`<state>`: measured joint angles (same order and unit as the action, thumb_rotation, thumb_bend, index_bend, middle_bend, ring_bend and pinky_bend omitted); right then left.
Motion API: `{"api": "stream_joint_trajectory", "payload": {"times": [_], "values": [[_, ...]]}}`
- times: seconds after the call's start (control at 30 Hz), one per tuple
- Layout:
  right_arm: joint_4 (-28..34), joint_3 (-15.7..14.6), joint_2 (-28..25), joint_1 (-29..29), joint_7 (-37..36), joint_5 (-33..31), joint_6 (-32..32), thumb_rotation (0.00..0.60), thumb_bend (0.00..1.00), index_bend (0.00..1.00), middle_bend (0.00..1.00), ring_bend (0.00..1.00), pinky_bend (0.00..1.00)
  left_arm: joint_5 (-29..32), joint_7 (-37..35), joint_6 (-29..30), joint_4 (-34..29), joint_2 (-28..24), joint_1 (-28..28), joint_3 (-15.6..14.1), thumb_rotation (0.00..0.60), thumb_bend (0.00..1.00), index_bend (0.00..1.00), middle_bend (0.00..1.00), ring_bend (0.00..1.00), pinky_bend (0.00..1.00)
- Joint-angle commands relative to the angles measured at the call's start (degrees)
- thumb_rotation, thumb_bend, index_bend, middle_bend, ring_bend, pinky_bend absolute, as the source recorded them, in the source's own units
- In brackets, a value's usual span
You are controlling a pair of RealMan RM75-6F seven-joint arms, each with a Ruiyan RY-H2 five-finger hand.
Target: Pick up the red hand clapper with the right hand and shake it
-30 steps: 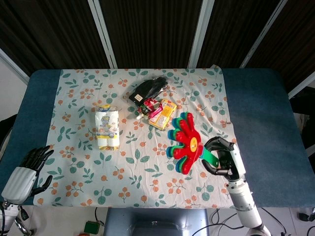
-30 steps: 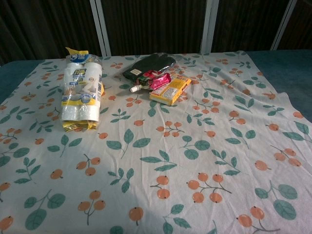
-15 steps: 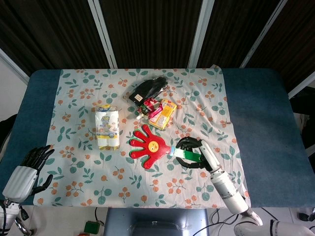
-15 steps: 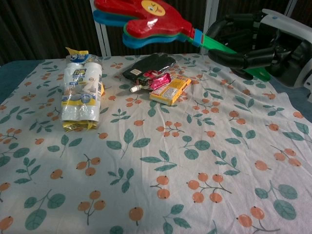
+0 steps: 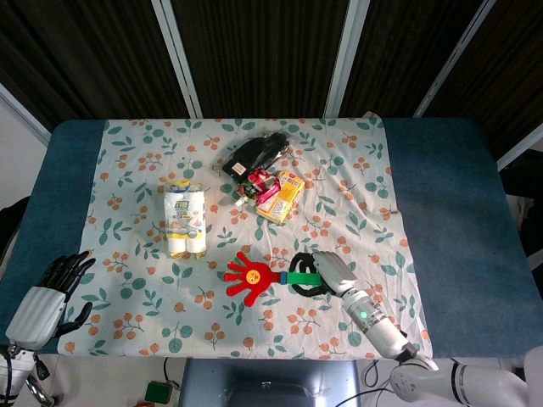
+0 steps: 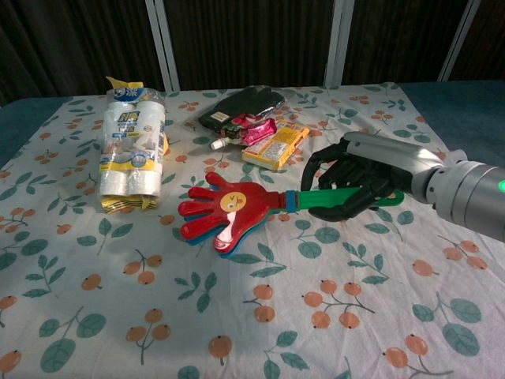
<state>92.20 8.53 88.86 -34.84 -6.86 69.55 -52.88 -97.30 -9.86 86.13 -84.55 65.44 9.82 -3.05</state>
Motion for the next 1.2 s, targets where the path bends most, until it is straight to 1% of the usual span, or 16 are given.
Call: {"api": "stream_joint_trajectory", "payload": {"times": [0.03, 0.1, 0.2, 0.23, 0.27, 0.33, 0.37, 0.47, 0.63, 0.77, 0.87, 0.97, 1.03, 1.1, 1.13, 1.2], "values": [[-1.1, -0.7, 1.8, -0.9, 4.7, -2.5, 0.3, 0.6, 0.62, 0.77, 0.81, 0.85, 0.91, 0.0, -0.1, 0.1, 0.0, 0.0, 0.0, 0.0, 0.6, 0.44, 0.0, 0.0, 0.0, 0.07], [-1.5, -0.8, 2.3, -0.9, 6.8, -3.5, -0.2, 0.6, 0.62, 0.75, 0.81, 0.83, 0.89, 0.0, -0.2, 0.2, 0.0, -0.1, -0.1, 0.0, 0.6, 0.44, 0.0, 0.0, 0.0, 0.07], [-1.8, -0.9, 2.7, -0.9, 8.1, -3.5, -0.8, 0.6, 0.58, 0.59, 0.74, 0.73, 0.8, 0.0, -0.3, 0.2, 0.1, -0.1, 0.0, 0.0, 0.6, 0.44, 0.0, 0.0, 0.0, 0.07], [-2.0, -1.0, 2.9, -0.8, 8.4, -3.2, -1.0, 0.6, 0.54, 0.45, 0.66, 0.64, 0.72, 0.0, -0.4, 0.2, 0.1, -0.1, 0.0, 0.0, 0.6, 0.44, 0.0, 0.0, 0.0, 0.07], [-3.0, -1.5, 2.9, -0.8, 9.6, -1.7, -2.0, 0.6, 0.47, 0.27, 0.53, 0.5, 0.6, 0.1, -0.5, 0.2, 0.1, -0.1, 0.0, 0.1, 0.6, 0.44, 0.0, 0.0, 0.0, 0.07], [-3.7, -2.0, 2.7, -0.5, 10.1, -0.4, -2.8, 0.6, 0.38, 0.04, 0.33, 0.29, 0.42, 0.1, -0.7, 0.1, 0.1, -0.2, 0.0, 0.1, 0.6, 0.44, 0.0, 0.0, 0.0, 0.07], [-3.4, -2.0, 2.3, -0.4, 10.1, -0.6, -2.6, 0.6, 0.35, 0.01, 0.28, 0.24, 0.38, 0.1, -0.7, 0.1, 0.1, -0.2, 0.0, 0.1, 0.6, 0.44, 0.0, 0.0, 0.0, 0.07], [-1.6, -2.3, 0.0, -0.3, 9.9, -0.3, -1.7, 0.6, 0.28, 0.0, 0.15, 0.13, 0.32, 0.1, -0.7, 0.4, 0.1, -0.3, -0.1, 0.1, 0.6, 0.44, 0.0, 0.0, 0.0, 0.07], [2.9, -4.2, -6.0, 1.7, 10.9, 2.7, -3.9, 0.6, 0.22, 0.0, 0.07, 0.06, 0.27, 0.2, -0.7, 0.9, 0.0, -0.3, -0.3, 0.2, 0.6, 0.44, 0.0, 0.0, 0.0, 0.07], [9.7, -7.4, -14.2, 5.0, 15.8, 5.2, -8.2, 0.6, 0.2, 0.0, 0.0, 0.0, 0.13, 0.3, -0.5, 1.0, 0.0, -0.3, -0.4, 0.3, 0.6, 0.44, 0.0, 0.0, 0.0, 0.07], [12.7, -11.8, -18.9, 11.4, 21.9, 11.4, -18.8, 0.6, 0.2, 0.0, 0.0, 0.0, 0.09, 1.4, 0.8, 1.5, -0.1, 0.1, -0.8, 1.1, 0.6, 0.44, 0.0, 0.0, 0.0, 0.07], [11.5, -14.6, -20.5, 19.4, 23.8, 19.0, -33.0, 0.6, 0.2, 0.0, 0.0, 0.0, 0.05, 2.1, 2.0, 1.8, -0.1, 0.5, -1.0, 1.6, 0.6, 0.44, 0.0, 0.0, 0.0, 0.07], [8.0, -14.7, -20.2, 24.5, 22.8, 23.5, -43.2, 0.6, 0.2, 0.0, 0.0, 0.0, 0.0, 2.2, 2.5, 1.6, -0.1, 0.6, -1.0, 1.6, 0.6, 0.44, 0.0, 0.0, 0.0, 0.07], [4.4, -14.1, -19.3, 27.9, 21.2, 25.3, -49.8, 0.6, 0.2, 0.0, 0.0, 0.0, 0.0, 2.4, 3.5, 1.5, -0.2, 0.8, -1.1, 1.7, 0.6, 0.44, 0.0, 0.0, 0.0, 0.07], [2.2, -13.8, -18.8, 29.6, 19.6, 25.6, -52.3, 0.6, 0.2, 0.0, 0.0, 0.0, 0.0, 2.4, 4.5, 1.5, -0.3, 0.9, -1.1, 1.7, 0.6, 0.44, 0.0, 0.0, 0.0, 0.07], [-0.4, -13.5, -18.5, 31.1, 16.6, 24.8, -53.6, 0.6, 0.2, 0.0, 0.0, 0.0, 0.0, 2.4, 6.0, 1.4, -0.6, 1.1, -1.3, 1.6, 0.6, 0.43, 0.0, 0.0, 0.0, 0.07]]}}
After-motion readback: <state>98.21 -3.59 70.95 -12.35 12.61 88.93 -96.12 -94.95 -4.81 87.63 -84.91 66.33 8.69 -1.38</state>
